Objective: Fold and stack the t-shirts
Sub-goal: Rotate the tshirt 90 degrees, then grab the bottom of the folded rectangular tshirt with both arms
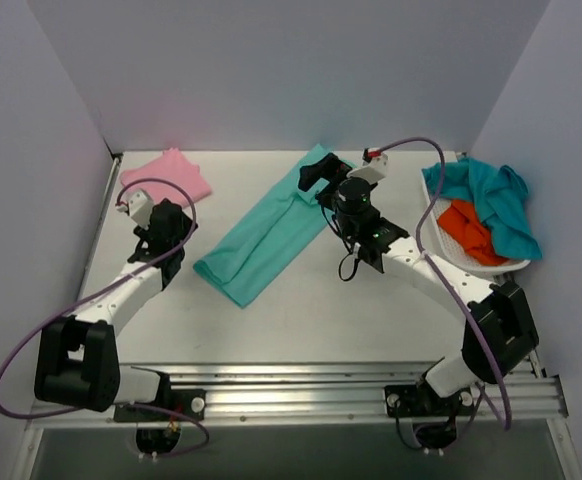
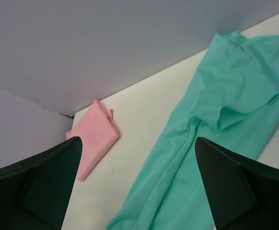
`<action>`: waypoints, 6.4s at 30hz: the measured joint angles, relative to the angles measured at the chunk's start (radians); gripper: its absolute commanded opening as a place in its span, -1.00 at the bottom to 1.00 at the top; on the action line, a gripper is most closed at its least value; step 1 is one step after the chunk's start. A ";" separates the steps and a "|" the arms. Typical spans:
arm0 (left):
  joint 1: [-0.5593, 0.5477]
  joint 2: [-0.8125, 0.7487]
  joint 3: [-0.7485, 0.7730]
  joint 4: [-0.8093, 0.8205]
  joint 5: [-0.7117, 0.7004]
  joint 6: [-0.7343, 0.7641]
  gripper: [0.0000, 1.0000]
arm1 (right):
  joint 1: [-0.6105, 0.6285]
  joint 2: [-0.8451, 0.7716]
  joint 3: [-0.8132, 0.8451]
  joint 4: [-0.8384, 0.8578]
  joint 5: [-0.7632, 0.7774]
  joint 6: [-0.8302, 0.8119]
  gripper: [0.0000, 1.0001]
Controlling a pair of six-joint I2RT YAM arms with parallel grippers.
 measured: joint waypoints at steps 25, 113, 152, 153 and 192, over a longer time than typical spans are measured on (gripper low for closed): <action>-0.002 -0.169 -0.052 -0.089 0.006 -0.013 0.35 | 0.489 0.309 -0.217 0.007 -0.012 0.467 0.99; -0.929 0.206 -0.034 -0.135 0.288 -0.230 0.33 | 0.417 -0.800 -0.673 -0.974 0.326 0.660 0.91; -0.990 0.013 -0.295 0.158 0.070 -0.447 0.31 | 0.338 -0.727 -0.725 -0.852 0.348 0.597 0.90; -0.990 0.033 -0.294 0.171 0.072 -0.446 0.31 | 0.332 -0.727 -0.728 -0.845 0.345 0.589 0.90; -0.989 0.428 -0.307 0.774 0.305 -0.472 -0.64 | 0.302 -0.727 -0.755 -0.792 0.311 0.550 0.88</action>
